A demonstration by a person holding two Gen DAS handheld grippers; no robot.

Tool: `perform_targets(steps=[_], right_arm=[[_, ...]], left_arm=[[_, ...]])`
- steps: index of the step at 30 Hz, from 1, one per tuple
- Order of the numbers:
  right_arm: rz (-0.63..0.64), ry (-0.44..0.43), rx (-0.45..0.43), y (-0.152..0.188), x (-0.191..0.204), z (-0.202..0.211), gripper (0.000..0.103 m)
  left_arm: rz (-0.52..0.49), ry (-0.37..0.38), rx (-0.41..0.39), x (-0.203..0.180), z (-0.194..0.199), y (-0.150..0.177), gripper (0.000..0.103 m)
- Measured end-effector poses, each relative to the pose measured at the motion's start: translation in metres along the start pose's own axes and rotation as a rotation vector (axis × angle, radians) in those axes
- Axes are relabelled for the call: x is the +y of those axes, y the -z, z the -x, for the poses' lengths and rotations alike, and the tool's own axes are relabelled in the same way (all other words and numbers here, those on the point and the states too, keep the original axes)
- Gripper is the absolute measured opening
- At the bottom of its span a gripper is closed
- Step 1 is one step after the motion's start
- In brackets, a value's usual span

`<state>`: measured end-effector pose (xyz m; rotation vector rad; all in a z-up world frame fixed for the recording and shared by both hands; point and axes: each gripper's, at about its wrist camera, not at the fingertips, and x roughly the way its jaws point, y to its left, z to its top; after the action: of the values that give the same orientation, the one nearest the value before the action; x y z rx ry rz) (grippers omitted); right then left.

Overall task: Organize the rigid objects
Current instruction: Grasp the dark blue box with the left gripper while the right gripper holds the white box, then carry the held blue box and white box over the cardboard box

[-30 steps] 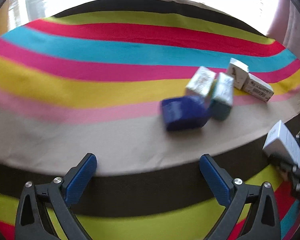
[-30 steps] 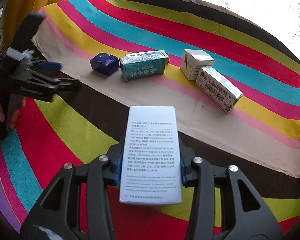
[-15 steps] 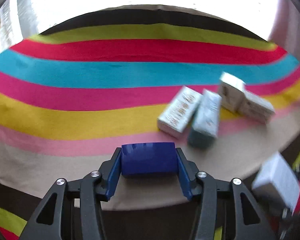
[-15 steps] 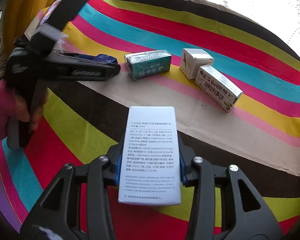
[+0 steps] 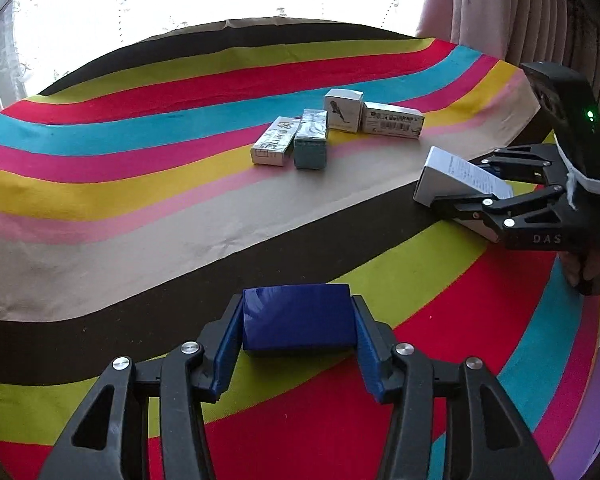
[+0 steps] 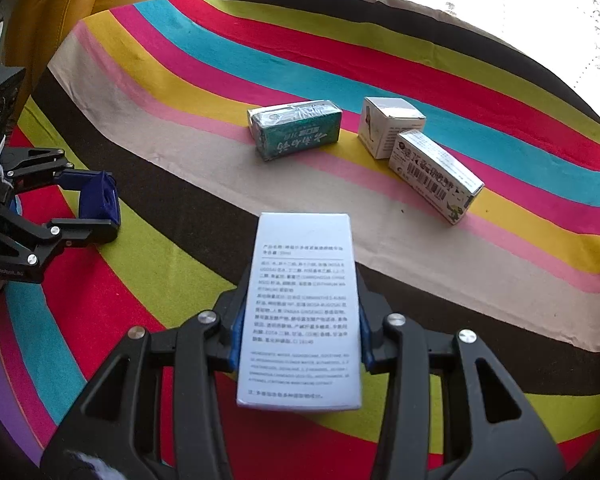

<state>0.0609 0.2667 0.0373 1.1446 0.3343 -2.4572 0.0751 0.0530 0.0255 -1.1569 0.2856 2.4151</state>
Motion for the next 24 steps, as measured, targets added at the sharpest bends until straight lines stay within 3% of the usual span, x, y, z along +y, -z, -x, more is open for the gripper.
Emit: perform_targets(steps=[10,12,16,19,22,24], right_arm=[[0.017,0.025,0.007,0.000,0.002,0.001,0.045],[-0.005,0.031,0.046,-0.005,0.002,0.001,0.045],[-0.057,0.078,0.210,-0.023,0.005,-0.006,0.044],[-0.119,0.111,0.273,-0.028,0.006,-0.007,0.044],[-0.175,0.141,0.289,-0.027,0.008,-0.005,0.044],[-0.197,0.148,0.303,-0.025,0.009,-0.003,0.044]], left_arm=[[0.022,-0.003,0.001,-0.006,0.000,-0.003,0.052],[0.022,0.000,0.002,-0.005,0.000,-0.004,0.052],[0.019,-0.002,0.008,-0.005,-0.001,-0.005,0.052],[0.039,-0.021,0.094,-0.006,-0.007,-0.017,0.052],[0.075,-0.046,0.229,-0.008,-0.014,-0.033,0.052],[0.097,-0.061,0.268,-0.009,-0.017,-0.036,0.052]])
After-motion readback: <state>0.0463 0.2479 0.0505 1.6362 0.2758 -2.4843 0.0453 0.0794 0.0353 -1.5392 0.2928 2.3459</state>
